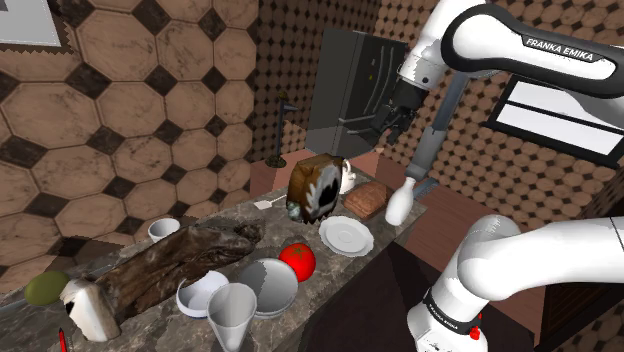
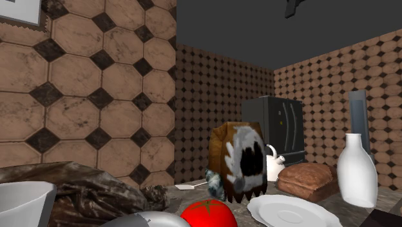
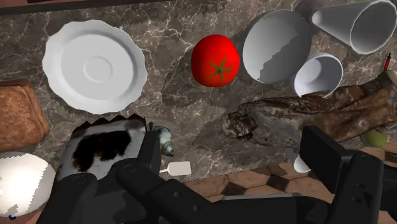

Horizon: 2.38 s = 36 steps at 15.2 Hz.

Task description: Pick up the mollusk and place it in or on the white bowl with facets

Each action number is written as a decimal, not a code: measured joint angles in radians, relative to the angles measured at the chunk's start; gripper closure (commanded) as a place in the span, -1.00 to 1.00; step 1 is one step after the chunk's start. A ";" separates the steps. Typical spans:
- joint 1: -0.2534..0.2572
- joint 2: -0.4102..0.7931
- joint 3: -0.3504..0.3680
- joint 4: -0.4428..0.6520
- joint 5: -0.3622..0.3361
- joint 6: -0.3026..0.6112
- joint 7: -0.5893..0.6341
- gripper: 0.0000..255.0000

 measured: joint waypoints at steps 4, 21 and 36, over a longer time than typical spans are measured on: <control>-0.009 0.002 0.030 -0.068 0.003 0.083 0.040 -1.00; -0.149 0.422 0.278 -0.281 -0.090 0.807 0.431 -1.00; -0.295 1.079 0.327 0.016 -0.914 1.080 1.317 -1.00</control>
